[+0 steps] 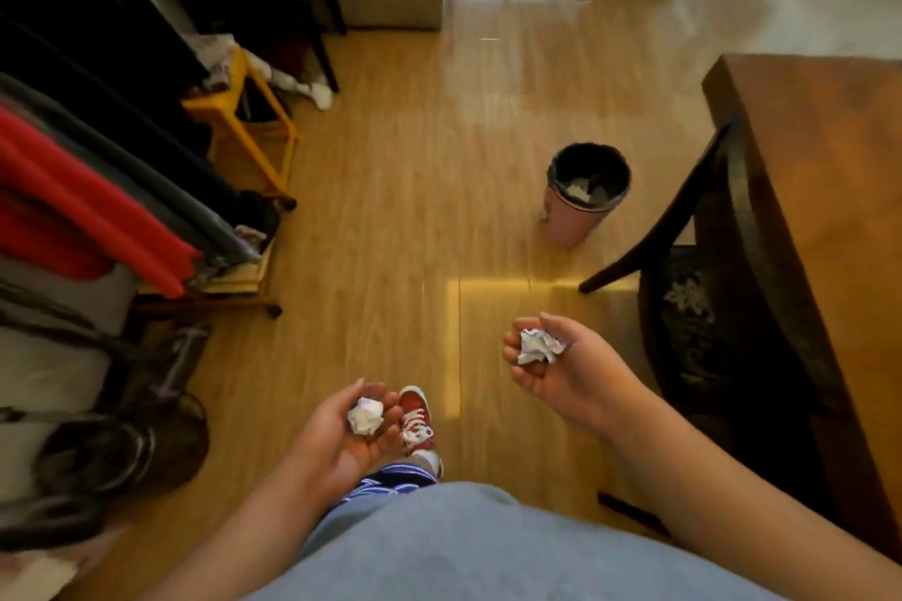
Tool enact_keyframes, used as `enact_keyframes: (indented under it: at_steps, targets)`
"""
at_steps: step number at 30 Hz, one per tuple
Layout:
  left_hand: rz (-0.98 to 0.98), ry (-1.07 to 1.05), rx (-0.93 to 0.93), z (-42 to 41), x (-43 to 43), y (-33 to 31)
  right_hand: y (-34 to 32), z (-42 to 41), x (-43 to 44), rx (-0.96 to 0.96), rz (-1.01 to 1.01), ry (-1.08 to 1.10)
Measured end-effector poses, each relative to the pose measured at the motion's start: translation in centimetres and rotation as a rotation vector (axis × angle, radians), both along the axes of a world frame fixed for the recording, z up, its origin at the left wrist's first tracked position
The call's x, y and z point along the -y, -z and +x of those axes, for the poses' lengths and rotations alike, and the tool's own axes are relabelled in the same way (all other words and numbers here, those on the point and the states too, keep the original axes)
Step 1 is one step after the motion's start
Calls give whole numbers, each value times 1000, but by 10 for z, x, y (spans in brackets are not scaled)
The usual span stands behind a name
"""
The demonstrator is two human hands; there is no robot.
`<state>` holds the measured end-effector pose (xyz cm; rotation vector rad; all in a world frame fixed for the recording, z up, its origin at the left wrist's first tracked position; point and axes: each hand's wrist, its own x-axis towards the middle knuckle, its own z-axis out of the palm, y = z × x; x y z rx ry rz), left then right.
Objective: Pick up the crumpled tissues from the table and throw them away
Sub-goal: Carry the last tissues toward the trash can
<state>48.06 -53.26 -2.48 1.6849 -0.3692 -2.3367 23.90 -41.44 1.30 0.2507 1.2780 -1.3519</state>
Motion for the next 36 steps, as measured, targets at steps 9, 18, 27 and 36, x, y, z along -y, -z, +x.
enact_keyframes:
  at_steps: [9, 18, 27, 36]
  targets:
    - [-79, 36, 5, -34, 152, -8, 13, -45, 122, 30, 33, 14]
    - [-90, 92, -70, -171, 248, -15, 40, -140, 147, 6, 186, 156]
    - [-104, 34, -69, -306, 348, -12, 57, -281, 236, 28, 238, 130]
    - [-77, -157, 39, -349, 432, -7, 37, -393, 413, 23, 75, -34]
